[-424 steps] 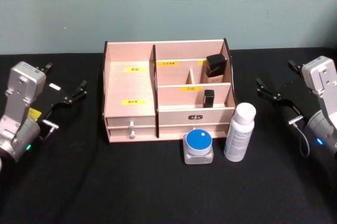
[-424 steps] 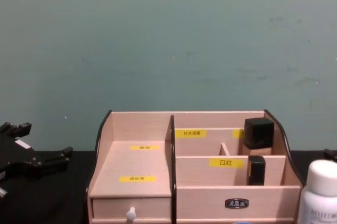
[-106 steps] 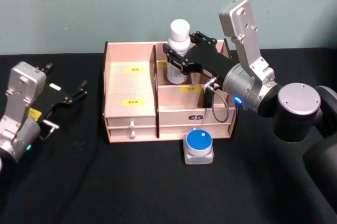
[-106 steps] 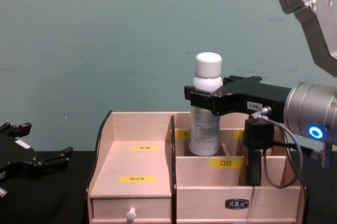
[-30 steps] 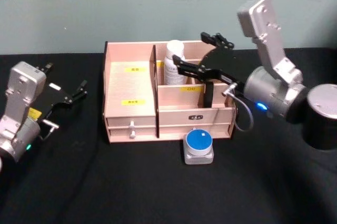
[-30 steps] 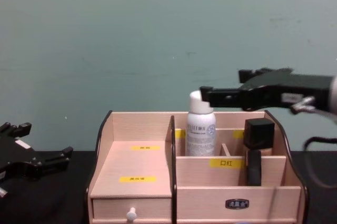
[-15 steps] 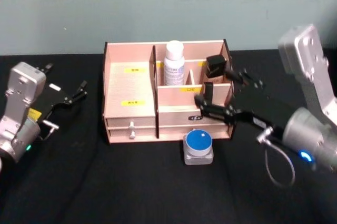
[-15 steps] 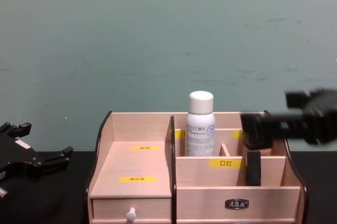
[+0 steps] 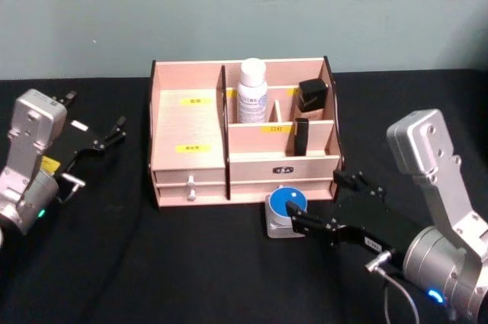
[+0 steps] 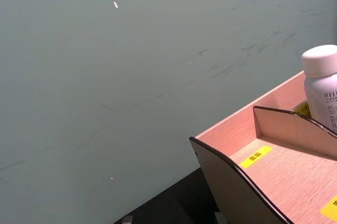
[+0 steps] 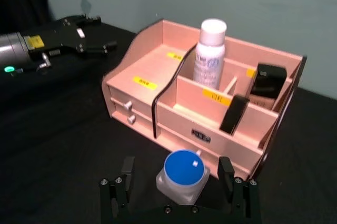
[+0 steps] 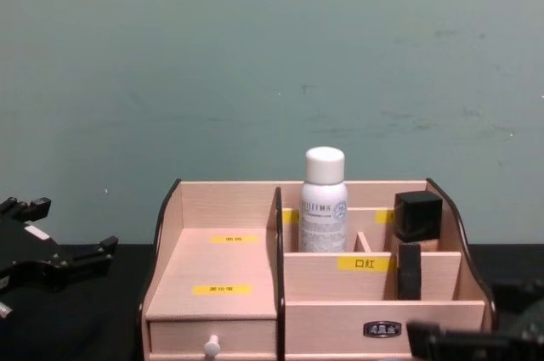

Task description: Pick up the facial cleanser and watermelon frost from the table and place them into the tiered storage box.

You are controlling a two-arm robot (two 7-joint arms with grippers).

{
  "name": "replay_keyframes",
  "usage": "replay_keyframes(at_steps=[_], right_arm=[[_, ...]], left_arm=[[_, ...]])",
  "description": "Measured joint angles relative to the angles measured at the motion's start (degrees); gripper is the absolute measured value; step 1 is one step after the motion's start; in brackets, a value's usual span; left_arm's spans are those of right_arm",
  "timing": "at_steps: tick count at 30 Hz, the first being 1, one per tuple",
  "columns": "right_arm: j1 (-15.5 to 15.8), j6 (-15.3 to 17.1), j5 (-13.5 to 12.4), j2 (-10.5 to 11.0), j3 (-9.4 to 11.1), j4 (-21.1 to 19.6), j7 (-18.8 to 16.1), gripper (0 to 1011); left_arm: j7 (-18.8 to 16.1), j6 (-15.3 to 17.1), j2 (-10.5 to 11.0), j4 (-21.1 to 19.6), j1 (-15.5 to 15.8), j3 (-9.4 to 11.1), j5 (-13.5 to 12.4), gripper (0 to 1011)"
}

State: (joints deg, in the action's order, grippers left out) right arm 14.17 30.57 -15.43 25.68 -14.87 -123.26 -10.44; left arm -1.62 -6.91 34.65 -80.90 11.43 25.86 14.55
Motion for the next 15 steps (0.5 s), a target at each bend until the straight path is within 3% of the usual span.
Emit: replay_keyframes(at_steps=[15], right_arm=[[1.17, 2.63, 1.95, -3.27, -0.21, 3.53, 0.68, 1003]], left_arm=[[0.0, 0.0, 0.0, 0.0, 0.0, 0.0, 0.0, 1001]])
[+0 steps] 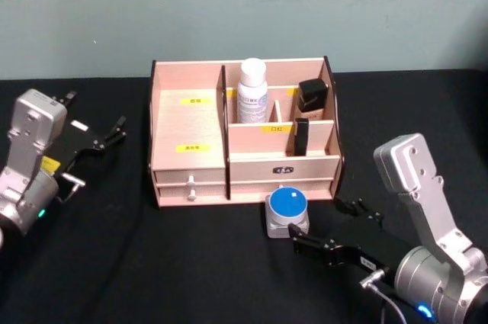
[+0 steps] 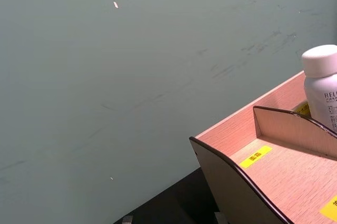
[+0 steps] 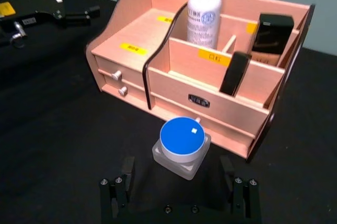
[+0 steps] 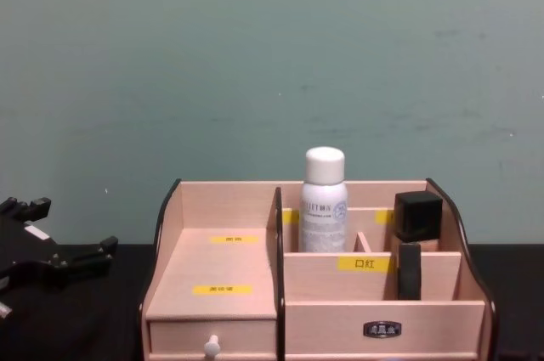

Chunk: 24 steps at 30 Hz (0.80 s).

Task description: Pick up the facial cleanser and watermelon frost from the table and place them into the tiered storage box.

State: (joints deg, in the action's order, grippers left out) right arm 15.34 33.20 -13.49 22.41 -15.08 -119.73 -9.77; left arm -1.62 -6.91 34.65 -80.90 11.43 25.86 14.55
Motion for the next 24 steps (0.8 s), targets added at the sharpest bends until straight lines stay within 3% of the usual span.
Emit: replay_keyframes(at_steps=[13, 24], right_arm=[[-1.63, -0.14, 1.43, -2.38, -0.22, 4.82, -1.09, 1002], [-4.25, -2.78, 3.11, -4.12, -1.06, 9.49, -3.07, 1003]], left_arm=[[0.0, 0.0, 0.0, 0.0, 0.0, 0.0, 0.0, 1001], [0.0, 0.0, 0.0, 0.0, 0.0, 0.0, 0.0, 1001]])
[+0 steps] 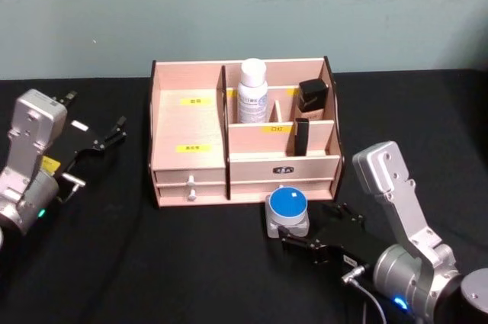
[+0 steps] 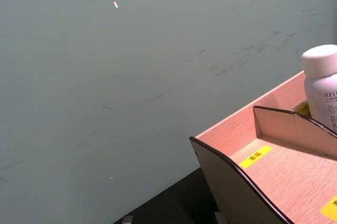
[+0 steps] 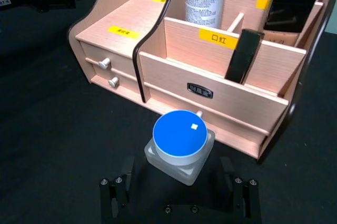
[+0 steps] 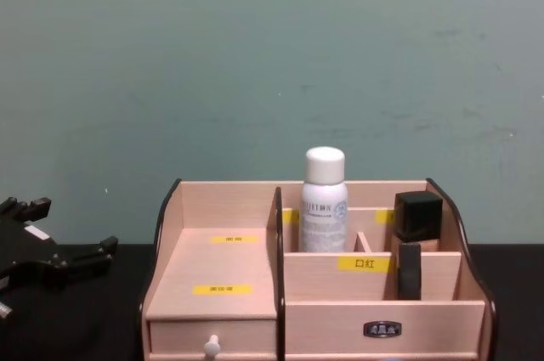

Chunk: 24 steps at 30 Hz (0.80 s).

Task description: Pick up the facial cleanser and watermelon frost from the table and place them into the tiered storage box.

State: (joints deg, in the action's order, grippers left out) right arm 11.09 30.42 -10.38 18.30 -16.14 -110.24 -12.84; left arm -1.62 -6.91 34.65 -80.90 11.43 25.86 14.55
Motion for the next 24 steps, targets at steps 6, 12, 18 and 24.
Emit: replay_keyframes(at_steps=[6, 12, 18, 24], right_arm=[[-1.13, -0.87, 0.5, -0.8, -0.11, 1.86, -0.5, 1003], [-2.44, -1.72, 0.58, -1.73, -0.23, 4.0, -1.09, 1003], [-3.22, -2.42, 0.63, -2.17, -0.57, 5.13, -1.45, 1003], [-3.85, -3.02, 0.75, -2.49, -0.9, 5.93, -1.53, 1002]], left_arm=[[0.0, 0.0, 0.0, 0.0, 0.0, 0.0, 0.0, 1001], [0.0, 0.0, 0.0, 0.0, 0.0, 0.0, 0.0, 1001], [0.0, 0.0, 0.0, 0.0, 0.0, 0.0, 0.0, 1001], [0.0, 0.0, 0.0, 0.0, 0.0, 0.0, 0.0, 1001]])
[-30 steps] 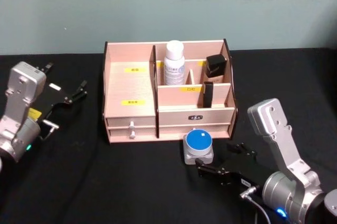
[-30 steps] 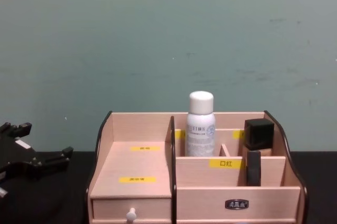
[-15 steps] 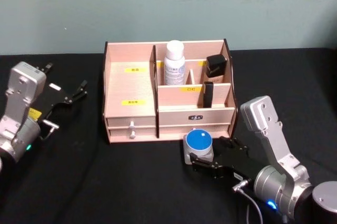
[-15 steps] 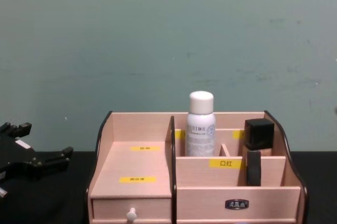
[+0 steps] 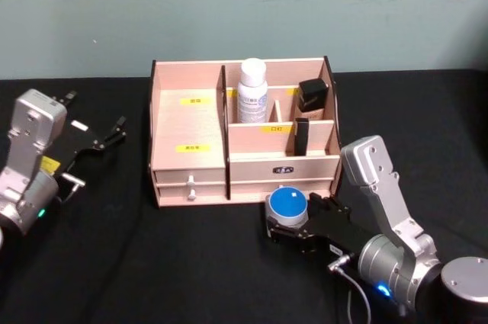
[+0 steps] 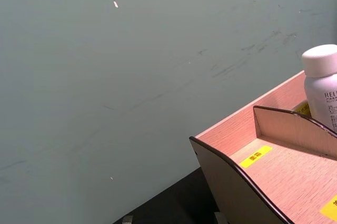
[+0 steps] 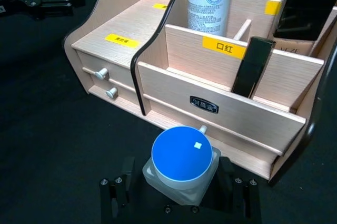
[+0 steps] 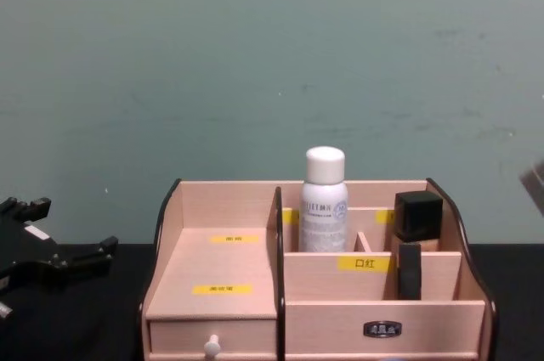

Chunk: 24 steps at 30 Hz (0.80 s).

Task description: Pick up the facial cleanser and watermelon frost from the table and place them into the tiered storage box.

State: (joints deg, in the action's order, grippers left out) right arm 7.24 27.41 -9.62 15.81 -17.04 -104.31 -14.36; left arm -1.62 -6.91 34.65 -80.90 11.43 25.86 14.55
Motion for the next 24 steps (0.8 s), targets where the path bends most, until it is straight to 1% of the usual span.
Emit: replay_keyframes(at_steps=[9, 24], right_arm=[[-1.04, -1.18, 0.86, -0.25, -0.42, 1.39, 0.08, 1003], [-1.92, -1.99, 1.06, -0.95, -0.85, 2.85, -0.18, 1002]], left_arm=[[0.0, 0.0, 0.0, 0.0, 0.0, 0.0, 0.0, 1001], [0.0, 0.0, 0.0, 0.0, 0.0, 0.0, 0.0, 1001]])
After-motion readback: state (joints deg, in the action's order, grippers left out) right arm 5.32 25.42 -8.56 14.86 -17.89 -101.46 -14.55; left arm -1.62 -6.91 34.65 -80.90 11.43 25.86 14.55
